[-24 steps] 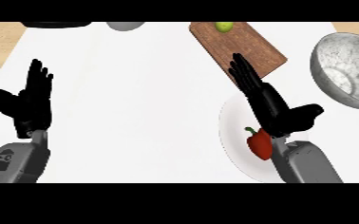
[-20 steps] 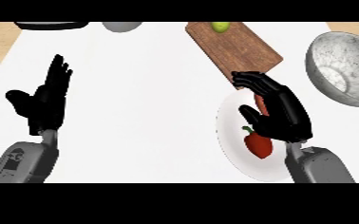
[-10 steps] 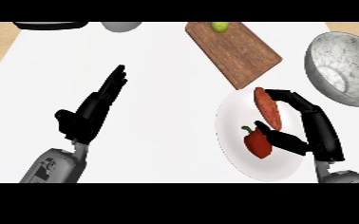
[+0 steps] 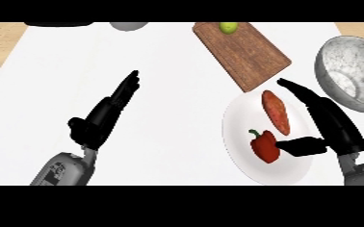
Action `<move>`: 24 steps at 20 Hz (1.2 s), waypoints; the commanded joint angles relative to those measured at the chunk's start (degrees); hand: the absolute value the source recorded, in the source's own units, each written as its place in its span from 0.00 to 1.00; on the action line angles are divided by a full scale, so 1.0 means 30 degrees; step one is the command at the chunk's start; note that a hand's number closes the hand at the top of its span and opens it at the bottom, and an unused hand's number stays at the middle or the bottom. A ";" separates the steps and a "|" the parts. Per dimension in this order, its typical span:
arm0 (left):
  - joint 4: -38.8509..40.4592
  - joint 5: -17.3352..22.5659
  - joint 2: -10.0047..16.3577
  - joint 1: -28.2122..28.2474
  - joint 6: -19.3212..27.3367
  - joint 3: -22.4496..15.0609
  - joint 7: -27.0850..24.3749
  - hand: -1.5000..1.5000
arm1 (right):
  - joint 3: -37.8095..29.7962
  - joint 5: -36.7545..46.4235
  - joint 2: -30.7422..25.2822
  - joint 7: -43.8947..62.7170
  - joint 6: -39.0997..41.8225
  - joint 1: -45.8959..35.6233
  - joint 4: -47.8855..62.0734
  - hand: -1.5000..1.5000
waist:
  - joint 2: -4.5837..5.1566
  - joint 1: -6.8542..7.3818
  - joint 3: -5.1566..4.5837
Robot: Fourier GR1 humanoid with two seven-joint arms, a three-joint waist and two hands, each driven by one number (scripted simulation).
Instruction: Pick the bell pepper from the plate and place it in the bowl
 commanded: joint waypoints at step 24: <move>-0.1625 -0.1230 -0.0871 0.0786 -0.0409 0.0537 0.1247 0.50 | 0.4075 -0.5317 0.1769 1.8502 1.2493 -0.6135 -0.2858 0.00 | 0.0025 0.0021 0.0065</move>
